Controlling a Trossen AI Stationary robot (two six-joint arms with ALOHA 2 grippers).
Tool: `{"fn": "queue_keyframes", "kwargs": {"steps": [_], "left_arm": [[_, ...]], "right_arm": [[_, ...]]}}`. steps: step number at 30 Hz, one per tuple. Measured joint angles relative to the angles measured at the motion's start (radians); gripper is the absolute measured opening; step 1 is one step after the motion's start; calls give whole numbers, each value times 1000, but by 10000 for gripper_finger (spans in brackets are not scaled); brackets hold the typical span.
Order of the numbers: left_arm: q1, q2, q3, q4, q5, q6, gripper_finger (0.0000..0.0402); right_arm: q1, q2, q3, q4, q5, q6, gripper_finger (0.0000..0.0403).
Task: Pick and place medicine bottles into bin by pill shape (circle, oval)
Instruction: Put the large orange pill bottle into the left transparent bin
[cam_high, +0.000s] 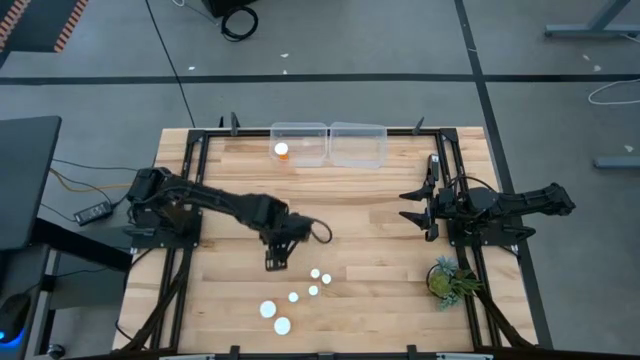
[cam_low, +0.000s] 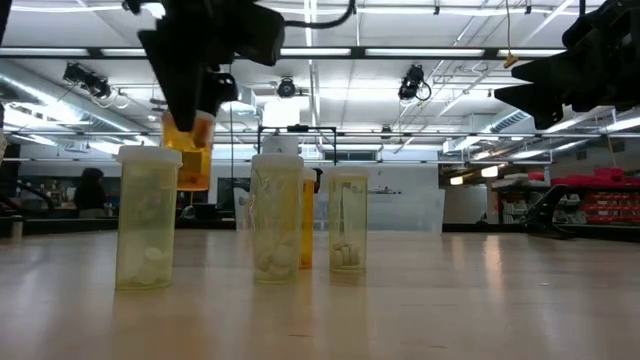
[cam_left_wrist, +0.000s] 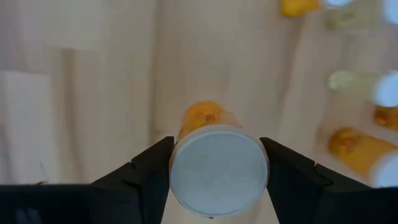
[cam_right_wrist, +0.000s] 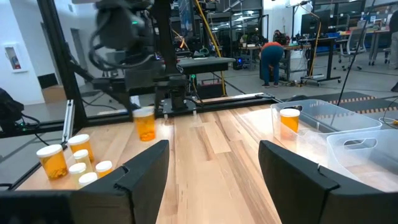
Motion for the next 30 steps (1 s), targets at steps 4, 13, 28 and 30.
{"fn": "queue_keyframes", "kwargs": {"steps": [4, 13, 28, 30], "left_arm": [[76, 0, 0, 6, -63, 97, 225], [235, 0, 0, 115, -254, 332, 226], [431, 0, 0, 394, -351, 568, 229], [453, 0, 0, 428, -357, 585, 229]], "right_arm": [[0, 0, 0, 0, 0, 0, 255], [0, 0, 0, 0, 0, 0, 255], [0, 0, 0, 0, 0, 0, 255], [0, 0, 0, 0, 0, 0, 255]]}}
